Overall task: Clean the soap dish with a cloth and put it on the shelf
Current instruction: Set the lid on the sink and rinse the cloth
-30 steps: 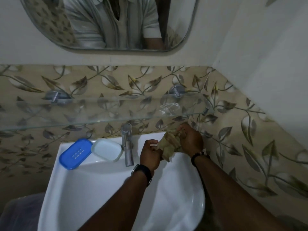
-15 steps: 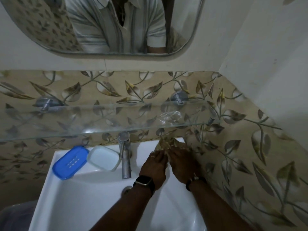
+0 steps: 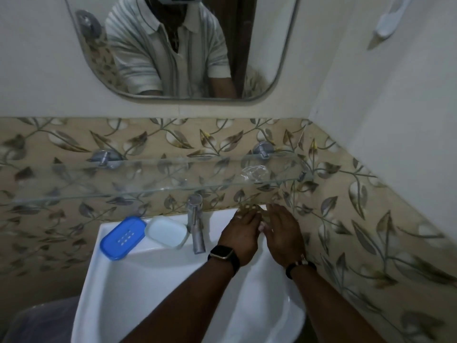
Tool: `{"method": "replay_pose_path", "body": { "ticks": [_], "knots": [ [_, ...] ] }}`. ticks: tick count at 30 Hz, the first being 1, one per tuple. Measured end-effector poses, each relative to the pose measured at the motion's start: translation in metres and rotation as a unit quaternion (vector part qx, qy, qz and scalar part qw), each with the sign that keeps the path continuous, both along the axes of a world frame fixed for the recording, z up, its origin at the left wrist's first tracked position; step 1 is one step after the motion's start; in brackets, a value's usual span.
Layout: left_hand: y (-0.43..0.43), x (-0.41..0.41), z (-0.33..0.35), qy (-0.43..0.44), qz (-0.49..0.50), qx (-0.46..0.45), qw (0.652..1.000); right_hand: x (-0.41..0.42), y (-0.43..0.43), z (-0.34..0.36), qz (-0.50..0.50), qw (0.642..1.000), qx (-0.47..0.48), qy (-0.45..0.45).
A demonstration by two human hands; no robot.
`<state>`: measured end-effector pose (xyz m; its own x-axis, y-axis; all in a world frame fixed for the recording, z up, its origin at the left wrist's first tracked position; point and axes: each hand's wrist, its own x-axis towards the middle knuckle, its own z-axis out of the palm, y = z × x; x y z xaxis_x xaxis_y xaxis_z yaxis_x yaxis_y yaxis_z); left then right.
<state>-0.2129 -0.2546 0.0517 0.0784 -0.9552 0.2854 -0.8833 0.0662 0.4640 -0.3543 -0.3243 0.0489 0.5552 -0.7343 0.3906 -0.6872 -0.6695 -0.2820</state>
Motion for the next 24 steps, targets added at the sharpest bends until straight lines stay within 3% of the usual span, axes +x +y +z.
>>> {"method": "replay_pose_path", "body": {
  "ticks": [6,10,13,17,24],
  "knots": [
    [0.044,-0.006,0.061,-0.015,-0.017,-0.049,0.999,-0.009,0.043,0.051,-0.091,0.993,-0.078,0.017],
    [0.077,0.007,0.098,-0.027,-0.014,-0.128,0.991,0.008,0.067,0.087,-0.109,0.981,-0.155,-0.035],
    [0.104,0.033,0.125,-0.022,0.027,-0.188,0.982,0.040,0.083,0.118,-0.068,0.979,-0.175,-0.074],
    [0.151,0.075,0.137,-0.008,0.113,-0.243,0.963,0.091,0.112,0.153,0.017,0.973,-0.221,-0.058],
    [0.234,0.133,0.096,-0.016,0.241,-0.267,0.933,0.155,0.174,0.146,0.168,0.952,-0.256,-0.013]
  ]
}}
